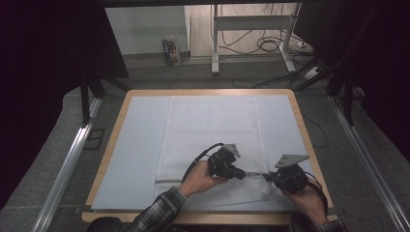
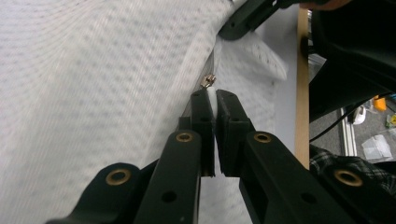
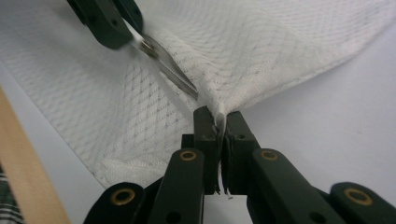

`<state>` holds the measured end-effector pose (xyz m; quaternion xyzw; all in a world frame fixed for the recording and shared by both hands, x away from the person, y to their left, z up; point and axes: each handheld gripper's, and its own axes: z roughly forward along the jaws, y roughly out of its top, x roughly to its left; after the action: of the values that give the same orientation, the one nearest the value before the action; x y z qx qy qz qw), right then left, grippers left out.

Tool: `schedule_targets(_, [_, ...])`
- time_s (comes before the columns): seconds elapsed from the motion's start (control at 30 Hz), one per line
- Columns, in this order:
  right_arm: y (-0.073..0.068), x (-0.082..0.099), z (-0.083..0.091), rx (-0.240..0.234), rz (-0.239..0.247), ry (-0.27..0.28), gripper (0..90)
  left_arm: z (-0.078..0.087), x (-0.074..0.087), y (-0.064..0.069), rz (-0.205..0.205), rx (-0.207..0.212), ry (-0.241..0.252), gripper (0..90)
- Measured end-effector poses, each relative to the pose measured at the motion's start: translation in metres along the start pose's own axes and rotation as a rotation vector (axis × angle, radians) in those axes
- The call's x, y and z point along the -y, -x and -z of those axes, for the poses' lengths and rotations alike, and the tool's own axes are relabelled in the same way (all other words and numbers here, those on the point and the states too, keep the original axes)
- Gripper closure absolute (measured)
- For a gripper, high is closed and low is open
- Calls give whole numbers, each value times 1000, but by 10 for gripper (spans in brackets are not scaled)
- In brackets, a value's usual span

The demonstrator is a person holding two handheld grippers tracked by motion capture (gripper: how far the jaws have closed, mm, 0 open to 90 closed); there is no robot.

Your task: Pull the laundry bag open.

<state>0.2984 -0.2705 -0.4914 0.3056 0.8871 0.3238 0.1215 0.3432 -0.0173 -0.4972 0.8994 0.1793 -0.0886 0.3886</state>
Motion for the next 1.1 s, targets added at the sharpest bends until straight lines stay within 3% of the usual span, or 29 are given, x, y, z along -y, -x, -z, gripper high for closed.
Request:
schedule_targets(0.3, [-1, 1, 0, 0, -5, -5, 858, 6, 5, 1, -7, -17, -13, 871])
schedule_targets(0.53, [1, 2, -1, -17, -25, -13, 858, 11, 13, -1, 21, -11, -4, 871])
schedule_targets(0.87, [-1, 2, -1, -11, -20, -17, 858, 16, 22, -2, 29, -21, 1, 871])
schedule_targets(0.93, [0, 3, -1, 9, -16, -25, 858, 17, 23, -2, 33, -28, -2, 871])
schedule_targets(1.1, [3, 6, 1, 14, -34, -18, 859, 24, 31, -7, 68, -27, 13, 871])
